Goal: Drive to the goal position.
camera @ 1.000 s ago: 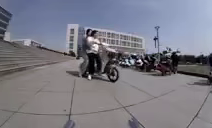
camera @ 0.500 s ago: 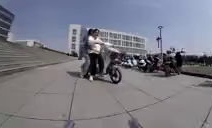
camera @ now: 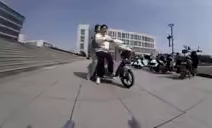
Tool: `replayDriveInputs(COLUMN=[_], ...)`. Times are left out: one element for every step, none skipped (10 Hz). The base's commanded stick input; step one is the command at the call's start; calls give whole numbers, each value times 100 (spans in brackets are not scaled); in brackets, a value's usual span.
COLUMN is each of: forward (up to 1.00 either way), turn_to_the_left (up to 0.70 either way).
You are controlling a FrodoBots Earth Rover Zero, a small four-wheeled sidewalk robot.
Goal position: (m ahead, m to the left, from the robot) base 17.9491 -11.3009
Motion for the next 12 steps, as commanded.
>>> replayDriveInputs(forward=[0, 0, 0, 0, 0, 0, 0, 0, 0, 0, 0, 0], turn_to_the_left=[45, 45, 45, 45, 45, 45, 45, 45, 45, 45, 45, 45])
